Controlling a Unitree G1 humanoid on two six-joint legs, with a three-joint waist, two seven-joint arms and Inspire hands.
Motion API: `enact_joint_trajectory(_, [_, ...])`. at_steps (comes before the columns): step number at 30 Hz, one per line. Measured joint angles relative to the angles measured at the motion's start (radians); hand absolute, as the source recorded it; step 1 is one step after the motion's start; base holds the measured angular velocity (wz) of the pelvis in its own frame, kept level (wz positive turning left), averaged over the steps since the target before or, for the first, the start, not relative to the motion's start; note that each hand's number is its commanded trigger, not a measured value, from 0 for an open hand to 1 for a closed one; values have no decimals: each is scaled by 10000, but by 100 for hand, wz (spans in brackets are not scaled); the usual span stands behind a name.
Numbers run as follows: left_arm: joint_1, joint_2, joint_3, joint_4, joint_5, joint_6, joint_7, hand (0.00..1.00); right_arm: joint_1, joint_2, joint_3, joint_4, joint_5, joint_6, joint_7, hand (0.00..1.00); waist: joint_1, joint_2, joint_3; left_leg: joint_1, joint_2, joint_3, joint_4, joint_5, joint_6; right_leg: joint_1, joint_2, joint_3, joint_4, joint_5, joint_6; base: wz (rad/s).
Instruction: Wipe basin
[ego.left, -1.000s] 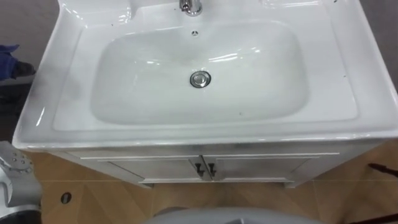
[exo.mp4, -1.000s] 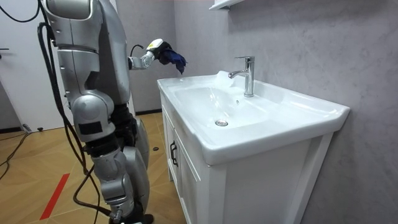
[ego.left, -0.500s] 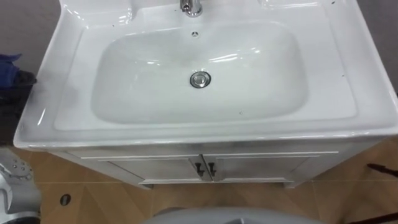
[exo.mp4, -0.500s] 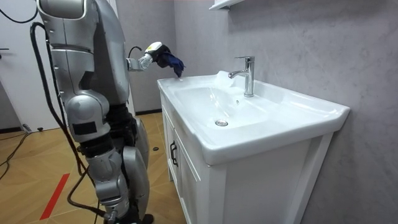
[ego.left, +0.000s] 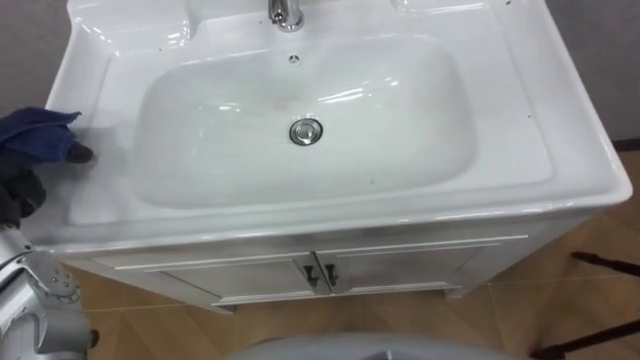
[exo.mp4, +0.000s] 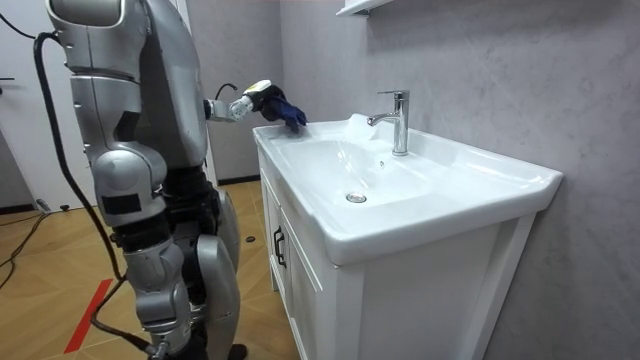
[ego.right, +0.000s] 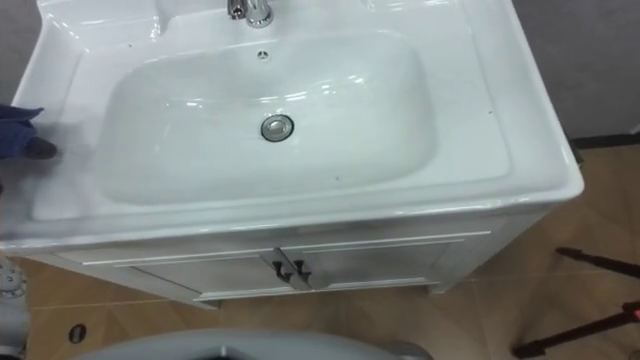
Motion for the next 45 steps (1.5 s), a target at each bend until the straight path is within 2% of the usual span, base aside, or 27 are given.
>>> enact_joint_trajectory(9, [2,-3,0,59,-7,-8,-5,100,3,0,0,-30,-203,115,-12,0,19,0,-1,147,22,262,-5,0,0,47,22,254,26,5,0,-8])
enact_joint_trajectory(12, [2,-2,-1,468,-11,-17,-1,100,9,-11,7,-37,-293,116,-24,0,14,38,-3,238,35,467,-36,-1,0,100,27,328,30,6,0,-8])
enact_joint_trajectory(17, [6,-2,-131,1328,-422,18,-20,100,8,-28,1,-136,-410,120,-24,0,-51,95,-9,262,38,479,-108,-2,0,85,36,377,12,4,3,-2])
enact_joint_trajectory(20, [22,0,-370,1591,-802,52,-89,73,-12,-32,-5,-136,-588,127,-9,0,-75,94,-12,271,38,480,-118,-2,0,72,34,386,24,6,6,0])
enact_joint_trajectory(21, [21,0,-404,1609,-808,53,-191,47,-25,-30,-6,-138,-698,124,-1,0,-75,91,-14,281,38,480,-117,-2,1,74,35,399,24,7,6,-4])
enact_joint_trajectory(22, [21,0,-422,1640,-808,54,-237,15,-41,-44,-19,-174,-732,125,-10,0,-79,97,-27,294,38,479,-116,-2,1,75,36,427,29,7,6,-5])
enact_joint_trajectory(23, [22,0,-434,1650,-808,60,-250,0,-34,-51,-20,-230,-747,128,-10,0,-80,102,-31,301,38,480,-114,-2,1,75,36,440,34,7,6,-5])
enact_joint_trajectory(24, [31,1,-461,1715,-806,57,-269,0,-28,-57,-20,-315,-776,120,-10,0,-76,53,-12,303,39,479,-114,-1,1,77,37,439,35,7,6,0])
enact_joint_trajectory(27, [8,1,-652,2413,-791,-125,-222,0,-19,-58,-26,-383,-802,113,-15,0,-114,70,-25,478,35,486,-115,-1,1,172,31,460,26,5,7,-3])
enact_joint_trajectory(28, [20,1,-790,2462,-799,-135,-218,0,-14,-54,-27,-408,-791,116,5,0,-119,73,-47,486,31,524,-92,-2,1,189,23,461,17,-19,13,0])
enact_joint_trajectory(32, [30,3,-821,2533,-788,-214,-255,0,-54,-58,-134,-479,-792,115,36,0,-202,71,-49,476,56,596,-91,-1,1,157,39,451,46,-30,5,3])
enact_joint_trajectory(41, [-59,92,-758,2397,-1990,-296,-416,0,-163,-65,-219,-487,-428,125,56,0,-226,85,-62,441,68,696,-89,-1,1,95,39,471,152,-32,6,0])
enact_joint_trajectory(45, [-98,100,-711,2345,-2331,-363,-398,0,-223,-58,-327,-543,-304,125,86,0,-148,83,-128,425,74,692,-93,0,3,50,48,516,170,-27,3,-2])
